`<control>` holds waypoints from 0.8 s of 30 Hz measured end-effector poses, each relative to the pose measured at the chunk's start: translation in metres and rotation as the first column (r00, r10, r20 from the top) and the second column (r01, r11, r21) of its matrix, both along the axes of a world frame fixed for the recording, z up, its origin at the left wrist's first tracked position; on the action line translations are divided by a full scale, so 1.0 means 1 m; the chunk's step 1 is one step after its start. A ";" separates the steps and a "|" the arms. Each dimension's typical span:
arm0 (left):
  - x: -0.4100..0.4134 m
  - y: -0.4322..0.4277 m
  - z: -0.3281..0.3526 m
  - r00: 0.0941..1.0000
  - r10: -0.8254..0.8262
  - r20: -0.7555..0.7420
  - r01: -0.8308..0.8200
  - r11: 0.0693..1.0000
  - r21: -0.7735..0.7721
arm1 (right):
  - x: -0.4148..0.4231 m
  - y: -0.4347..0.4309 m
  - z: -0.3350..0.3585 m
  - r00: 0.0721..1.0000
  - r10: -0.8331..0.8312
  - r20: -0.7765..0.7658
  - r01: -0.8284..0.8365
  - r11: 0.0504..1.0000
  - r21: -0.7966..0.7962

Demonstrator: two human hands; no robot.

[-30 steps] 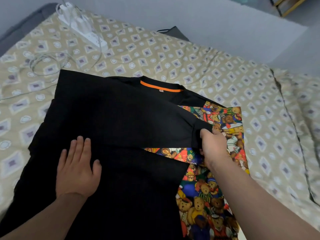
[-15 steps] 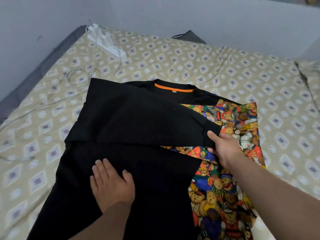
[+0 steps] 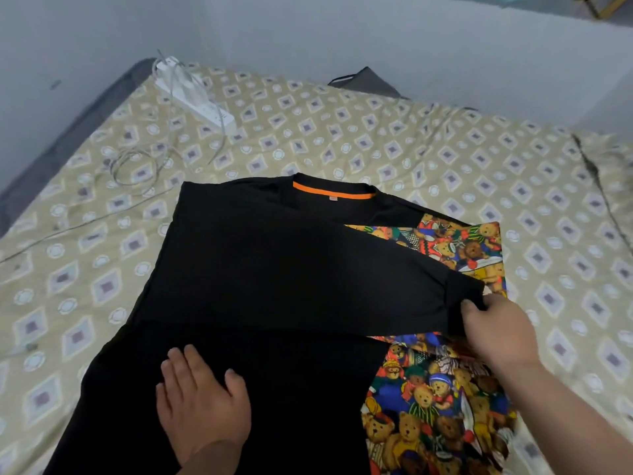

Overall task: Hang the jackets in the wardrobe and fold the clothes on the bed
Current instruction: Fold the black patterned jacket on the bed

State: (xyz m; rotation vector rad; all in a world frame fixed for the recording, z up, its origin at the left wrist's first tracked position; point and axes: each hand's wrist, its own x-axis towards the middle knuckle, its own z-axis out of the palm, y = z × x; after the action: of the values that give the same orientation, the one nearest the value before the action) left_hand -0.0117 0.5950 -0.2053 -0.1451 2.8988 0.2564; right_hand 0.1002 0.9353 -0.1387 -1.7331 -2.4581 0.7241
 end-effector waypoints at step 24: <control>-0.132 0.069 0.056 0.620 -0.636 -0.460 0.718 0.697 0.003 | -0.039 -0.081 -0.065 0.904 0.345 0.254 -0.403 0.886 0.229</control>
State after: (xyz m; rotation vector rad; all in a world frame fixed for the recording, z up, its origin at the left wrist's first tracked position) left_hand -0.1441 0.6640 -0.1497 1.1855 3.0372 0.4578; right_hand 0.0610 0.8541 -0.2032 -1.3033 -2.9097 0.1985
